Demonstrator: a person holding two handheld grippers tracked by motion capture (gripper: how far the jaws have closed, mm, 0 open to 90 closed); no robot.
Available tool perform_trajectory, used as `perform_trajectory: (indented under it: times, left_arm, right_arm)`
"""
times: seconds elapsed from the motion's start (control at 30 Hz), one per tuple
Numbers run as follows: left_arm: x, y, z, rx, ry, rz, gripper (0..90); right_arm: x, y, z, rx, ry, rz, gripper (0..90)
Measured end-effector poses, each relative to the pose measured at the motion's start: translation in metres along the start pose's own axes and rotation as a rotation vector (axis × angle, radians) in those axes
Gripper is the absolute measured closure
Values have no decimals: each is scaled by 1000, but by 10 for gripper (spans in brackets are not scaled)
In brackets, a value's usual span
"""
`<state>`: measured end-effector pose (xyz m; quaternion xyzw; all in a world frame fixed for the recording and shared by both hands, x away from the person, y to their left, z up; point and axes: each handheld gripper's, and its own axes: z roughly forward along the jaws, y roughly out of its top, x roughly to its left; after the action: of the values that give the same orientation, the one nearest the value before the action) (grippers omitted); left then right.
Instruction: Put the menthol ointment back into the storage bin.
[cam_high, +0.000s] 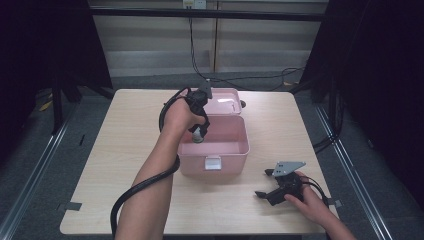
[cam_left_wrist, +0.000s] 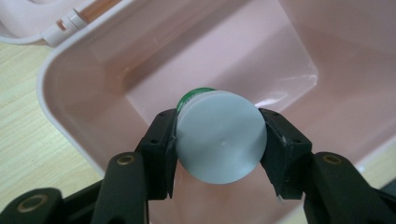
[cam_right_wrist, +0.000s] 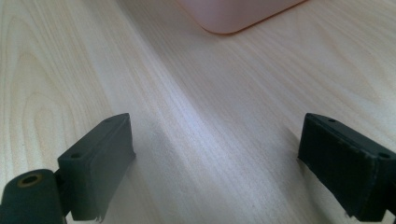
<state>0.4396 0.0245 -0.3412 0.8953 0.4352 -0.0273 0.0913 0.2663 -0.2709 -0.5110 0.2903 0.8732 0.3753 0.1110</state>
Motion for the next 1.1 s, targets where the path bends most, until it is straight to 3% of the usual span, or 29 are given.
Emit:
perform_trajectory:
  times: [0.43, 1.1]
  left_arm:
    - [3, 6, 17, -31, 12, -55, 501]
    - [0, 14, 45, -73, 16, -84, 501]
  right_arm:
    - [0, 0, 0, 0, 0, 0, 95]
    - [0, 0, 0, -1, 1, -1, 96]
